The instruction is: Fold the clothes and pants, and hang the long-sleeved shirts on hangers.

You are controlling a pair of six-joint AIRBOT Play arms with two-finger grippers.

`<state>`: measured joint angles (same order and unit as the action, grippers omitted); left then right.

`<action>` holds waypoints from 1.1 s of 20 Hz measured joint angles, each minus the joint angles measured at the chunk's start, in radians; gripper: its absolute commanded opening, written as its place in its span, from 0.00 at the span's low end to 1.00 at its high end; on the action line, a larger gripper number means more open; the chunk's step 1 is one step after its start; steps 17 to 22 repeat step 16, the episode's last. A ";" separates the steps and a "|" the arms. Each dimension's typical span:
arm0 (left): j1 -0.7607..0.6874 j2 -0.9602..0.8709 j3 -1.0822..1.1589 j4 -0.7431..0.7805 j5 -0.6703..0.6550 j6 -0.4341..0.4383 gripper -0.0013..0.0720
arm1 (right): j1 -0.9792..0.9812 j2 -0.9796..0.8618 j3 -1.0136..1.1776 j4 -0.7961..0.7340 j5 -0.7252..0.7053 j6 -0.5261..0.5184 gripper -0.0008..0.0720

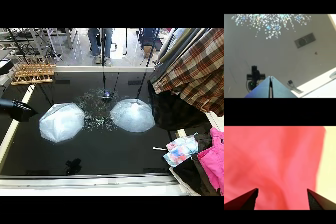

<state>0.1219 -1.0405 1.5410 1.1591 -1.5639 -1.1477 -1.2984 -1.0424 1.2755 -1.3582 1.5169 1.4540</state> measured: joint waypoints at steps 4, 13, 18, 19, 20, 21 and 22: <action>0.000 -0.001 0.000 0.007 0.000 0.002 0.04 | 0.282 -0.029 0.040 0.274 -0.136 -0.029 0.78; 0.001 -0.001 0.000 0.028 -0.025 -0.179 0.04 | 1.115 -0.139 -0.076 0.198 -0.559 -0.238 0.08; 0.001 -0.001 0.000 0.030 -0.028 -0.199 0.04 | 1.232 -0.142 -0.077 0.160 -0.793 -0.267 0.08; 0.001 -0.001 0.000 0.030 -0.028 -0.199 0.04 | 1.232 -0.142 -0.077 0.160 -0.793 -0.267 0.08; 0.001 -0.001 0.000 0.030 -0.028 -0.199 0.04 | 1.232 -0.142 -0.077 0.160 -0.793 -0.267 0.08; 0.001 -0.001 0.000 0.030 -0.028 -0.199 0.04 | 1.232 -0.142 -0.077 0.160 -0.793 -0.267 0.08; 0.001 -0.001 0.000 0.030 -0.028 -0.199 0.04 | 1.232 -0.142 -0.077 0.160 -0.793 -0.267 0.08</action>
